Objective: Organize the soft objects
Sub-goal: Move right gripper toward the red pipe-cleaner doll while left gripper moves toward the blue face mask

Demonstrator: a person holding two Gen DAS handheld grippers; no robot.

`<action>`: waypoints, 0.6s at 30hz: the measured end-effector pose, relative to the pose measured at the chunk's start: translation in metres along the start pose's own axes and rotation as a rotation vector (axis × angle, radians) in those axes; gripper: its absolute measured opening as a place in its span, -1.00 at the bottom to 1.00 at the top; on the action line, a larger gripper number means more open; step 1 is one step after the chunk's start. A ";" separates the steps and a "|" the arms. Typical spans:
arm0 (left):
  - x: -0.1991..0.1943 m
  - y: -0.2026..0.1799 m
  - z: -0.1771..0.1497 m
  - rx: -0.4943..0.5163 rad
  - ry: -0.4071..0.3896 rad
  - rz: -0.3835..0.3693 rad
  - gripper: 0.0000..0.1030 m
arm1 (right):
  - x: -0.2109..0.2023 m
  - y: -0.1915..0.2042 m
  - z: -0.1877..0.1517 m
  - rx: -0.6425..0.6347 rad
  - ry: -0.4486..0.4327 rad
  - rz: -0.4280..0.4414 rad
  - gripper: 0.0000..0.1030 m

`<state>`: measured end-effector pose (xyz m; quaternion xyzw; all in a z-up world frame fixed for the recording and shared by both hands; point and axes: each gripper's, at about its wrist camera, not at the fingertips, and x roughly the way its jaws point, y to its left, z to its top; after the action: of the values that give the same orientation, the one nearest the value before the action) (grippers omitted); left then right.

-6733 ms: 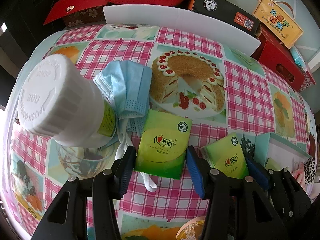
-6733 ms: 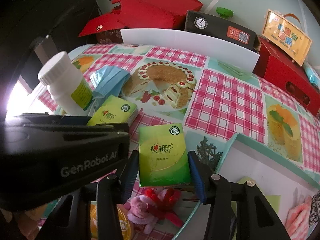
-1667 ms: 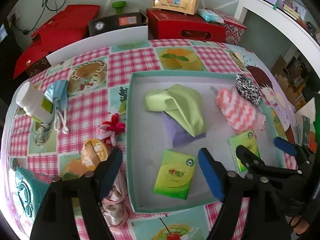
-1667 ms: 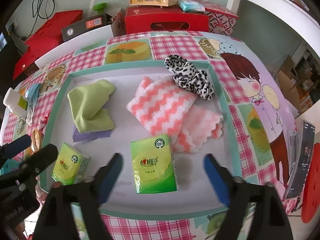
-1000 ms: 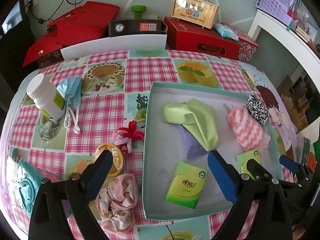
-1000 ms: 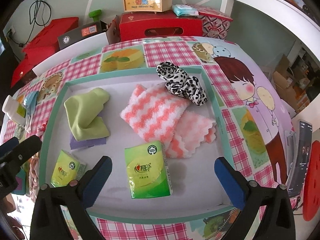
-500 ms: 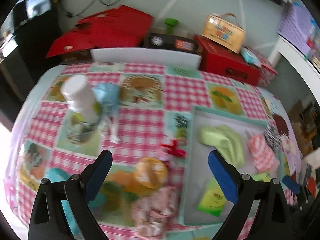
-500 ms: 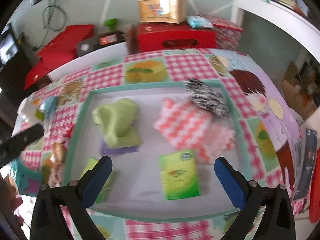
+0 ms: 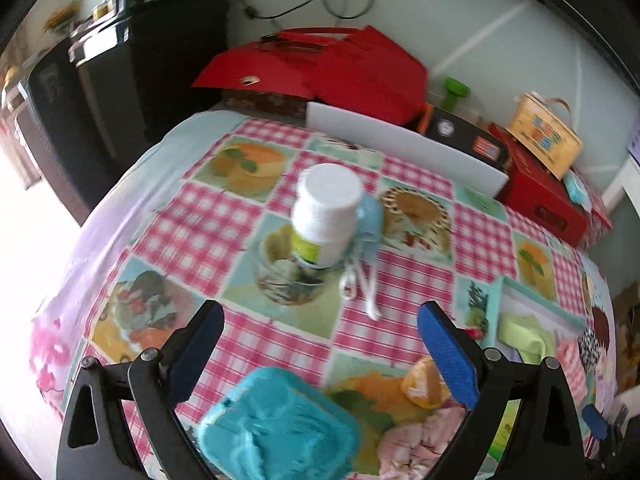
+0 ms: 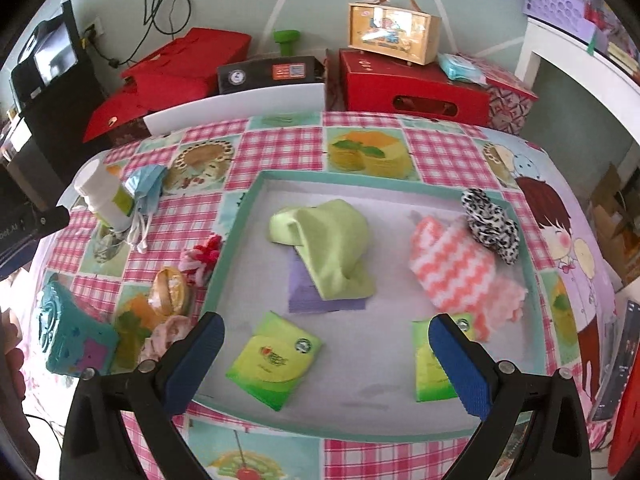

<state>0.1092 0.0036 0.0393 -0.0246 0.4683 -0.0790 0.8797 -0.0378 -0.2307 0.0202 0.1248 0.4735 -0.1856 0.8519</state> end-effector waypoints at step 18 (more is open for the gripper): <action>0.018 0.040 0.014 -0.087 0.051 -0.067 0.90 | 0.021 0.065 0.022 -0.091 0.029 0.132 1.00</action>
<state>0.1354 0.0396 0.0272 -0.0766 0.4927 -0.0885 0.8623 0.0173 -0.1854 0.0166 0.1196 0.4847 -0.1054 0.8600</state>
